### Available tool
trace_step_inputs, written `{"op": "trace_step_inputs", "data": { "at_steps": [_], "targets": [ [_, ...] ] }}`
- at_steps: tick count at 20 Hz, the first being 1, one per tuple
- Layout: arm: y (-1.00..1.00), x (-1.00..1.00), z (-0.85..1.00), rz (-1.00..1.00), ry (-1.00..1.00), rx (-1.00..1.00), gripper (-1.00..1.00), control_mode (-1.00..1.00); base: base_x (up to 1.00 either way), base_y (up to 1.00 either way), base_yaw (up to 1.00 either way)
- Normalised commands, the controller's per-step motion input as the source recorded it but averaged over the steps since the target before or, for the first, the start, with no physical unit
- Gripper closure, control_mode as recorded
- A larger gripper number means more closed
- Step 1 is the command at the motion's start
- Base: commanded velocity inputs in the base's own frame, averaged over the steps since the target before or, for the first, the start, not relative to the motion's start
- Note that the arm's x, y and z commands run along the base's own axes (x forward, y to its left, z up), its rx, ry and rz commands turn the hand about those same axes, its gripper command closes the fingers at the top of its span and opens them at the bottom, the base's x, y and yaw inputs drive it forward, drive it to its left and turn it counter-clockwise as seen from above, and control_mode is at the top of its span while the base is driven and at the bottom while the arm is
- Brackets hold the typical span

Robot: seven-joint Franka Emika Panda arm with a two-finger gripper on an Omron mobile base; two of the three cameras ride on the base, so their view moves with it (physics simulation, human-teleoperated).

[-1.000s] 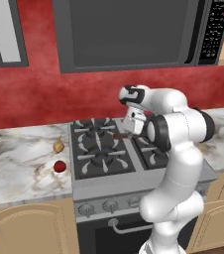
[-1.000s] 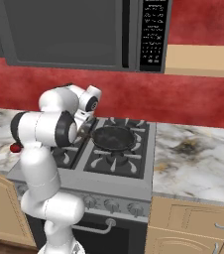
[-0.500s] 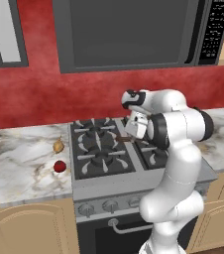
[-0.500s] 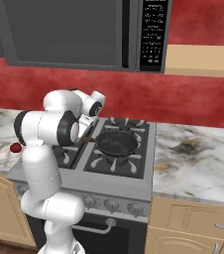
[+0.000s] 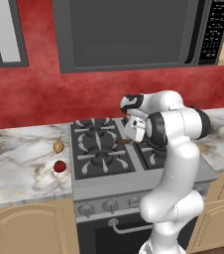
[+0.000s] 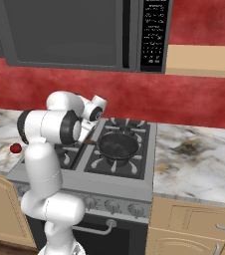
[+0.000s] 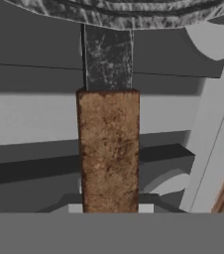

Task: Place the pan on the front right burner on the stove. Then place the tomato and the onion in the pan and turn on the front right burner.

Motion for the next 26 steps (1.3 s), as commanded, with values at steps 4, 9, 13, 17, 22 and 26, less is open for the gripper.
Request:
{"op": "trace_step_inputs", "data": {
  "at_steps": [4, 9, 13, 17, 22, 26],
  "targets": [
    [0.00, 0.24, -0.26, 0.00, -0.03, -0.01, 1.00, -1.00, 0.00, 0.00, 0.00],
    [-0.01, 0.31, -0.30, 0.00, 0.00, 0.00, 1.00, -1.00, 0.00, 0.00, 0.00],
    [-0.09, 0.25, -0.24, 0.00, 0.00, 0.00, 1.00, -1.00, 0.00, 0.00, 0.00],
    [-0.11, 0.01, -0.06, -0.02, 0.00, 0.00, 1.00, -1.00, 0.00, 0.00, 0.00],
    [-0.04, 0.00, 0.00, -0.07, 0.00, 0.00, -1.00, -1.00, 0.00, 0.00, 0.00],
    [-0.03, 0.00, 0.00, -0.10, 0.00, 0.00, -1.00, -1.00, 0.00, 0.00, 0.00]
  ]
}}
